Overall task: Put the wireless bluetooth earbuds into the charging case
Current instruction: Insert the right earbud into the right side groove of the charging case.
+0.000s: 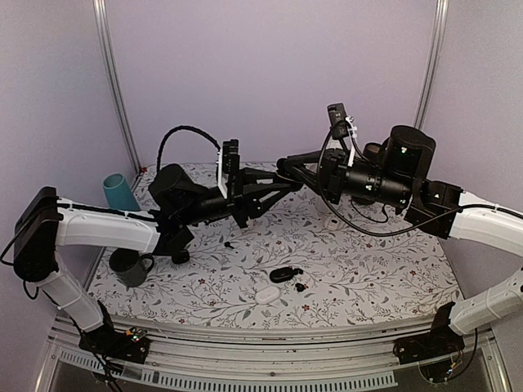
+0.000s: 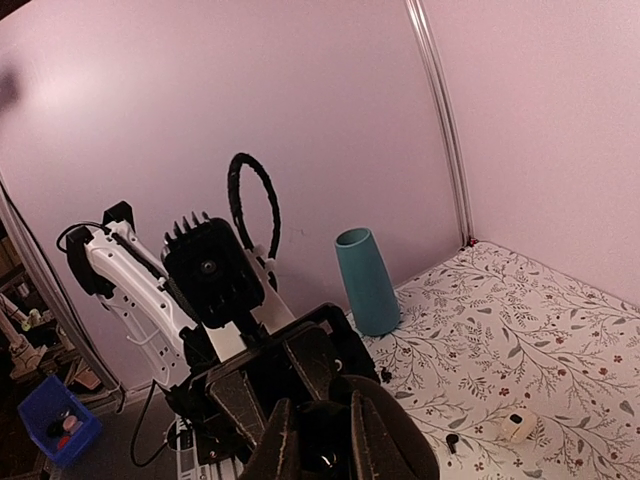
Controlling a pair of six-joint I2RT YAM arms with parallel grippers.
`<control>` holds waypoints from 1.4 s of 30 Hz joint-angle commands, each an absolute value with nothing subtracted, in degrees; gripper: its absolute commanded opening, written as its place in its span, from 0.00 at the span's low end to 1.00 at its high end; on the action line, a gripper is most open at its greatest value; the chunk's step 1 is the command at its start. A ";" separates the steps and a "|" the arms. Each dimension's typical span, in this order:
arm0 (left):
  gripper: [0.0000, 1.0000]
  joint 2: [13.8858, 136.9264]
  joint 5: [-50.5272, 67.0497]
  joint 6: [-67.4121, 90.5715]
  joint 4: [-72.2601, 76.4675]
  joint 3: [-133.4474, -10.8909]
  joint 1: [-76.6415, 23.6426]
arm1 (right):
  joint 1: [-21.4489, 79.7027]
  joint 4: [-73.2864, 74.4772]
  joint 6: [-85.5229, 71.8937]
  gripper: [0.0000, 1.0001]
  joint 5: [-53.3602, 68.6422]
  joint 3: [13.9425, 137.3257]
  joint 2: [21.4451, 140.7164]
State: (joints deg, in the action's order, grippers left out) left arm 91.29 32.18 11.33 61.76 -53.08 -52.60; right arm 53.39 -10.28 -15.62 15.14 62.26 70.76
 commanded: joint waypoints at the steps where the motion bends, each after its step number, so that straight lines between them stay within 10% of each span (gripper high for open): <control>1: 0.00 87.50 31.17 8.79 69.26 -53.72 -53.70 | 53.45 -0.64 -15.21 0.13 11.45 61.30 73.48; 42: 0.00 89.29 23.91 14.85 70.60 -51.48 -51.82 | 54.00 -0.47 -12.48 0.30 12.38 62.53 71.64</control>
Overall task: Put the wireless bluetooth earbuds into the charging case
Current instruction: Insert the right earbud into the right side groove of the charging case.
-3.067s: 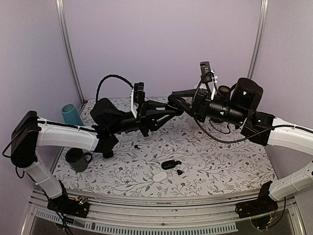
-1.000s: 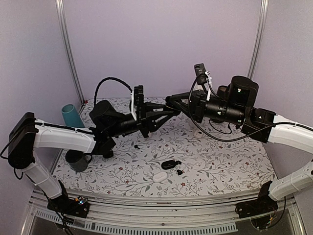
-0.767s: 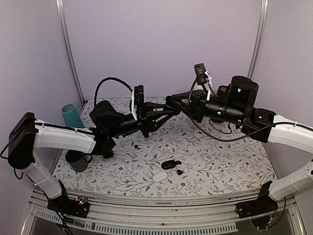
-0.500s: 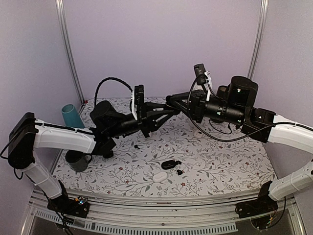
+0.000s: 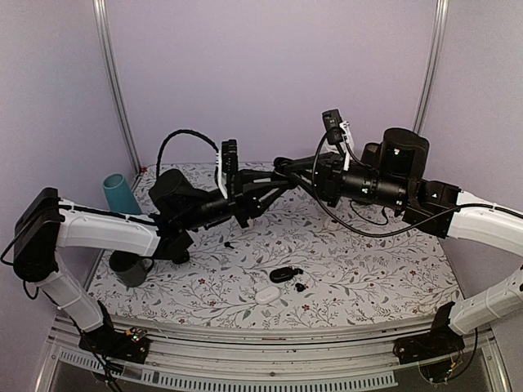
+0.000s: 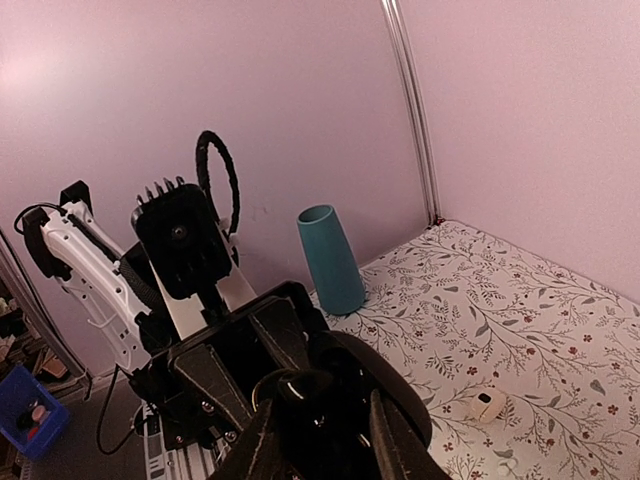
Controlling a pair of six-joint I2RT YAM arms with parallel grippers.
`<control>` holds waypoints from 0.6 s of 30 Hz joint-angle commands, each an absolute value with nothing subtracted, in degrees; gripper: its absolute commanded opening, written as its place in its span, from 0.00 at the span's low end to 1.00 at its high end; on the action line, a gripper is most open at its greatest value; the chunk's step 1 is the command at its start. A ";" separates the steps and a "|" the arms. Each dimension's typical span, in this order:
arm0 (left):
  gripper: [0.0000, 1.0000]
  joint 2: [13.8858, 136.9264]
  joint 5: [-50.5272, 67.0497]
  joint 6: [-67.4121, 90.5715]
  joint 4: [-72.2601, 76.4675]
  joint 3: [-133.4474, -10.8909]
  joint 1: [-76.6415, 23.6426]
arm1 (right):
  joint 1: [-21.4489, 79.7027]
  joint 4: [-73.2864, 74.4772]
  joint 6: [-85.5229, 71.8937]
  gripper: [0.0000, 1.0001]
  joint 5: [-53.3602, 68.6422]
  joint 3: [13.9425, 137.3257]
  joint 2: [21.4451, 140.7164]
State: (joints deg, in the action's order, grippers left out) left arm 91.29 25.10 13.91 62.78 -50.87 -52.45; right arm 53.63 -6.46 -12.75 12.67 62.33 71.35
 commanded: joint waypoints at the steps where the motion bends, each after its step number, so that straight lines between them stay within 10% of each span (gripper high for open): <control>1: 0.00 89.30 23.77 14.93 70.73 -51.36 -51.82 | 54.02 -0.53 -12.55 0.30 12.31 62.52 71.41; 18: 0.00 90.24 23.34 15.20 70.94 -50.49 -51.25 | 54.03 -1.30 -14.03 0.38 13.09 63.39 67.10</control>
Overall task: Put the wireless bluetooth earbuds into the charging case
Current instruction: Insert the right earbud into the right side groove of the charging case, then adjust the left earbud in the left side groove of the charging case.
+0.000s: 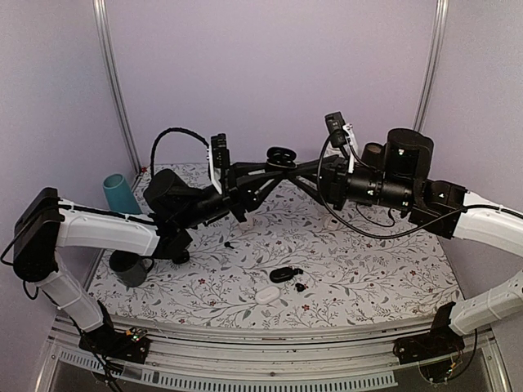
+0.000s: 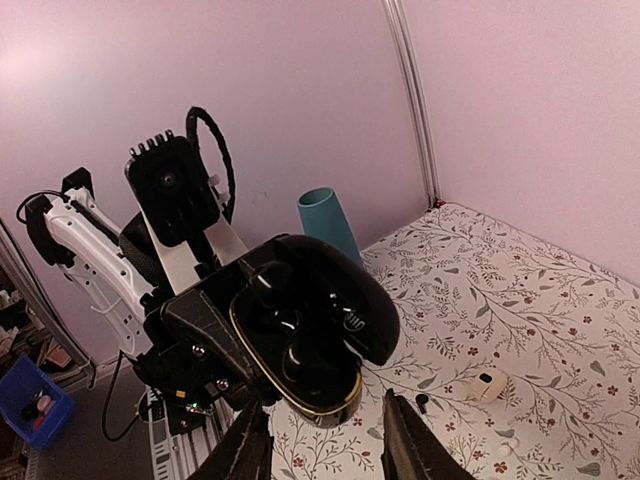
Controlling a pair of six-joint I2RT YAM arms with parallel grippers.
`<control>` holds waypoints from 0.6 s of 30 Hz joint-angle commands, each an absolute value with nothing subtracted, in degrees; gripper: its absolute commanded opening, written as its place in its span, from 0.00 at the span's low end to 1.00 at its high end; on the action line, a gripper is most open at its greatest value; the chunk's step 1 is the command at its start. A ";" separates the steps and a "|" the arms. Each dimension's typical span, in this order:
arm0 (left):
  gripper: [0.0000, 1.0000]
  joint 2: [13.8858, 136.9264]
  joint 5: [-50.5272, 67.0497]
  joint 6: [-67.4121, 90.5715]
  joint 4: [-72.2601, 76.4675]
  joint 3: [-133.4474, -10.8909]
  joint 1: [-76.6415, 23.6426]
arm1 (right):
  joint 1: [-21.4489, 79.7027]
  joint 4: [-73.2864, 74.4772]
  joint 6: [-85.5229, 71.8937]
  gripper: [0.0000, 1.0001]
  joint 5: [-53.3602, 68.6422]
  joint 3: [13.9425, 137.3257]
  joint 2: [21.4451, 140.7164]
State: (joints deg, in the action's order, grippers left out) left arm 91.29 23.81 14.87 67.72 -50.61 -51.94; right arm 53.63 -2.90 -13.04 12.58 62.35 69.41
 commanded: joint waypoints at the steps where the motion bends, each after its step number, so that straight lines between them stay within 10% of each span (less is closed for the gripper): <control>1: 0.00 90.26 23.42 15.13 70.89 -50.45 -51.31 | 53.98 -1.26 -14.26 0.37 12.98 63.76 66.80; 18: 0.00 90.37 25.47 12.13 65.25 -50.70 -51.36 | 54.05 4.69 -15.72 0.11 11.35 73.85 71.16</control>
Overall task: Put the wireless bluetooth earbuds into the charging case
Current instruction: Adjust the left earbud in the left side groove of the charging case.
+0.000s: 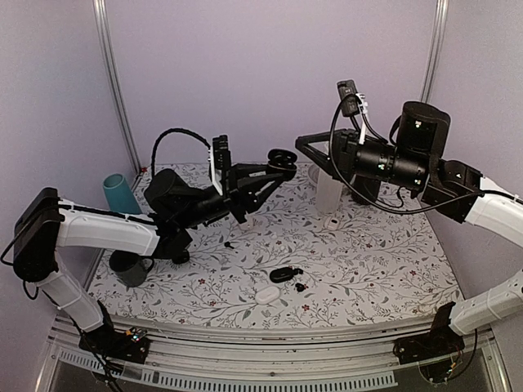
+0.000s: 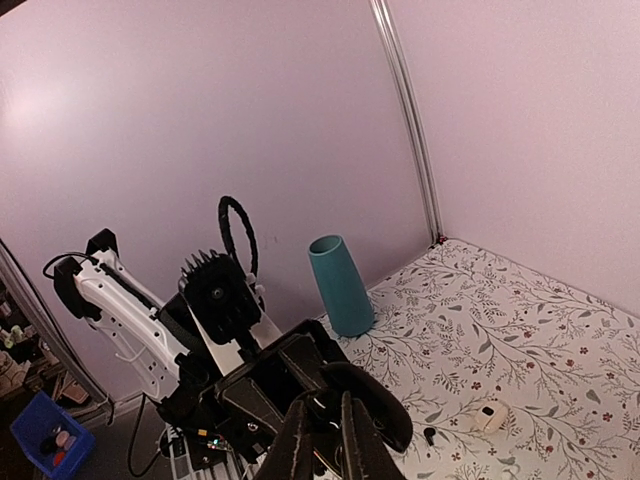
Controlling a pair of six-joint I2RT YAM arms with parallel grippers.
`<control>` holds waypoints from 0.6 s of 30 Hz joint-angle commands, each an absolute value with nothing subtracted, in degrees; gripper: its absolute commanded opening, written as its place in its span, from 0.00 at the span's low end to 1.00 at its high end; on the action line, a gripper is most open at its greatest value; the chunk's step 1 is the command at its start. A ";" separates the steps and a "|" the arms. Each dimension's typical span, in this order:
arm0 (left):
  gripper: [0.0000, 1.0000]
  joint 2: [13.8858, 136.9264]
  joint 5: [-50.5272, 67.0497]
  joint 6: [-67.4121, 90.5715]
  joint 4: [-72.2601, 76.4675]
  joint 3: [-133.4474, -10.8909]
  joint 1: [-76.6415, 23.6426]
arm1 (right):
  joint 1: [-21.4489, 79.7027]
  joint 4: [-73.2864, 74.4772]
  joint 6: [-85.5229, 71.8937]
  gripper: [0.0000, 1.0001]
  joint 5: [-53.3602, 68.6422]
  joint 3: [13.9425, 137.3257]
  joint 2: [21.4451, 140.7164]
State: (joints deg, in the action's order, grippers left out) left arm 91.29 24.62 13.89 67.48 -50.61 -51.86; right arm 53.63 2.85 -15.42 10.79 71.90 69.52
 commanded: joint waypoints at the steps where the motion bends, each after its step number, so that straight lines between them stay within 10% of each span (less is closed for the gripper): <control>1: 0.00 90.29 25.44 11.61 64.56 -50.76 -51.38 | 54.00 4.42 -15.79 0.11 12.07 74.13 71.45; 18: 0.00 90.09 22.43 8.94 59.37 -50.46 -51.66 | 52.67 13.03 -20.62 0.27 15.35 81.34 76.55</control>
